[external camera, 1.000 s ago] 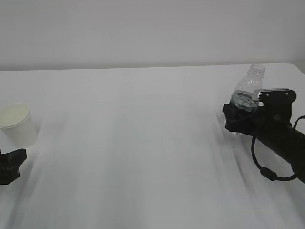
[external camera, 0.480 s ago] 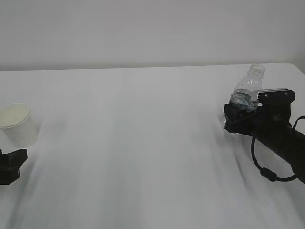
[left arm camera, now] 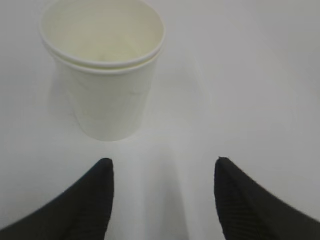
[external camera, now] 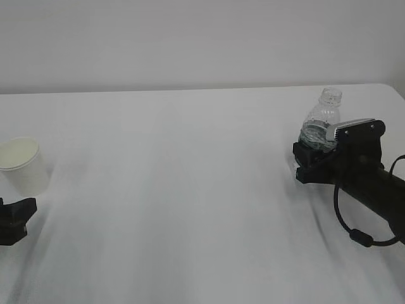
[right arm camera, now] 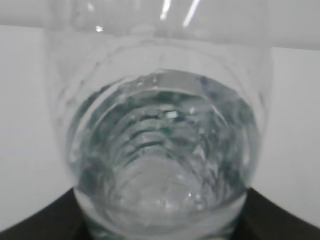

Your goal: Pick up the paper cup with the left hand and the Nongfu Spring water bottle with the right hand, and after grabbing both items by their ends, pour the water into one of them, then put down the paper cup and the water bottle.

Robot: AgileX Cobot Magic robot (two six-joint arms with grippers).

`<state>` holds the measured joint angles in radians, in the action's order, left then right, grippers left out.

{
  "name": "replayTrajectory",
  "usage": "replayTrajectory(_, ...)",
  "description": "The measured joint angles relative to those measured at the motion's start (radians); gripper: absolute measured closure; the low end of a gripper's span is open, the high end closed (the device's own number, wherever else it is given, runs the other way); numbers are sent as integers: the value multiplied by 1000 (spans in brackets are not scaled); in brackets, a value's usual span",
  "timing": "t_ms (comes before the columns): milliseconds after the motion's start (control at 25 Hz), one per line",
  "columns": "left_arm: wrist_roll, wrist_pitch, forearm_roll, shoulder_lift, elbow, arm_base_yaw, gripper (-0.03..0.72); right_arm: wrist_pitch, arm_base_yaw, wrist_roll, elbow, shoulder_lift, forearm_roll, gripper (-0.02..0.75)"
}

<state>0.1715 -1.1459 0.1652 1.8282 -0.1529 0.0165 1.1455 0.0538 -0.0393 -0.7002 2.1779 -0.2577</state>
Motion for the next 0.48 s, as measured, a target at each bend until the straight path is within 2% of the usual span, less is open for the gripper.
replayTrajectory(480,0,0,2,0,0,0,237,-24,0,64,123,-121,-2,344)
